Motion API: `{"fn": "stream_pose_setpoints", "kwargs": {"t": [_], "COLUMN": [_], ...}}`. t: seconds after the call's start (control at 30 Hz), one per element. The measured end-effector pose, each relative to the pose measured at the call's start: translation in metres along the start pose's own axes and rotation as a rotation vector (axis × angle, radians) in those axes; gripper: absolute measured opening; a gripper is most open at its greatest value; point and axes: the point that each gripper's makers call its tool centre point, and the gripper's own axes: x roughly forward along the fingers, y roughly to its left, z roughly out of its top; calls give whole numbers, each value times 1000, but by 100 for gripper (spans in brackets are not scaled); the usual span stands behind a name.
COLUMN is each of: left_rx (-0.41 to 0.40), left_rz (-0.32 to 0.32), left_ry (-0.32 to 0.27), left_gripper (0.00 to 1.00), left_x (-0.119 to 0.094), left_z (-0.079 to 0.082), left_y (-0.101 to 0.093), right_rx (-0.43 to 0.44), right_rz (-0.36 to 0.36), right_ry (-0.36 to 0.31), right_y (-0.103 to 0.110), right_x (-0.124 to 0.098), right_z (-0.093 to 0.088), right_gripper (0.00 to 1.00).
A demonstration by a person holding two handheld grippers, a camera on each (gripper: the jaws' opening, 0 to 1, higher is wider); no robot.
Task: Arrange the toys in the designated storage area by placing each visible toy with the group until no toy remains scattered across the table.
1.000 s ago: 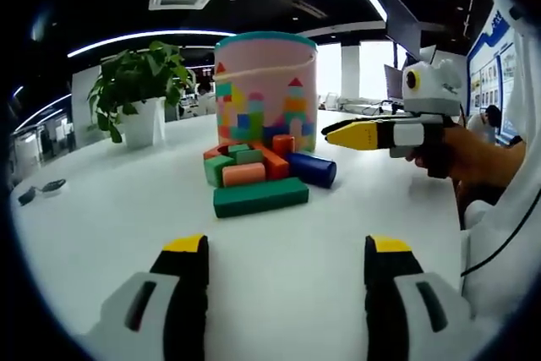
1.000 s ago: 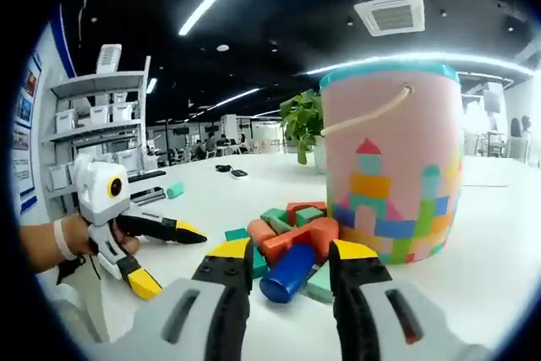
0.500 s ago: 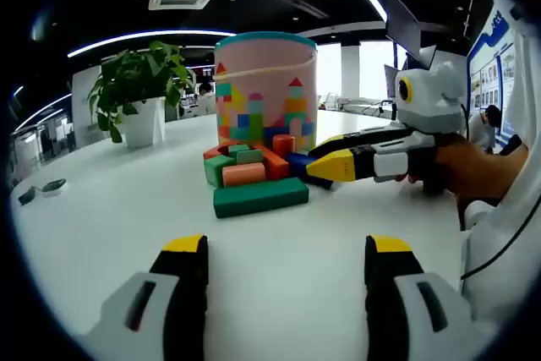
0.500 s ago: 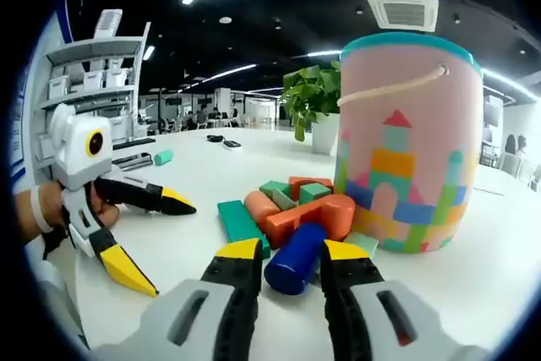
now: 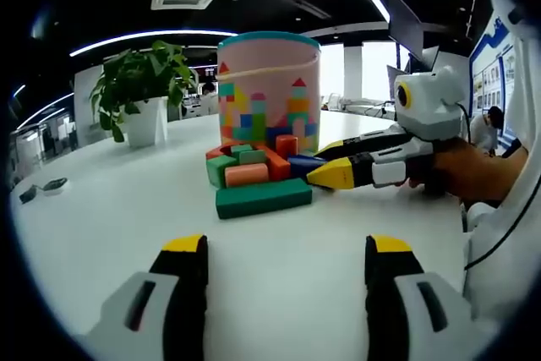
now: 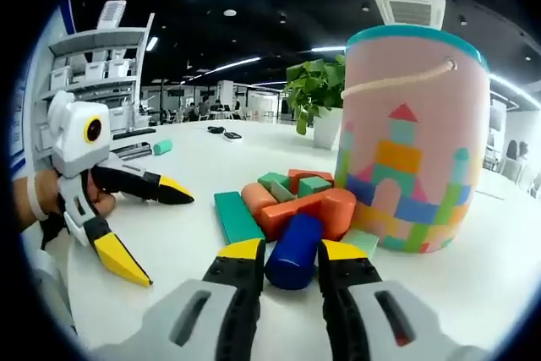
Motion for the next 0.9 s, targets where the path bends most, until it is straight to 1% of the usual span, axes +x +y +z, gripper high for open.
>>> {"fn": "stream_pose_setpoints", "kwargs": {"t": [0.2,0.27,0.33,0.47,0.5,0.53,0.57,0.6,0.63,0.67,0.77,0.9], "left_rx": [-1,-1,-1,-1,-1,-1,-1,-1,-1,-1,-2,-2], "left_rz": [2,2,1,1,1,1,1,1,1,1,2,3], "left_ry": [0,-1,-1,-1,-1,-1,-1,-1,-1,-1,-1,-1], "left_gripper": [78,78,78,78,78,78,78,78,78,78,78,78], "left_x": [0,0,0,0,0,0,0,0,0,0,0,0], "left_z": [0,0,-1,-1,-1,-1,-1,0,0,0,0,0], "left_y": [1,1,1,1,1,1,1,1,1,1,1,2], "right_rx": [-18,-24,-32,-93,-93,-80,-61,-63,-74,-76,-72,-92], "right_rz": [20,52,70,131,154,205,223,222,237,271,281,293], "right_ry": [-2,-6,-6,-9,-11,-13,-2,1,0,0,1,-3], "right_y": [-8,-6,-6,-3,-1,4,5,3,3,6,0,-12], "right_x": [-10,-13,-17,-29,-31,-37,-41,-43,-46,-51,-57,-66], "right_z": [-4,-4,-6,-9,-9,-10,-12,-12,-13,-15,-17,-22], "right_gripper": [22,22,22,22,22,22,21,21,21,21,21,21]}}
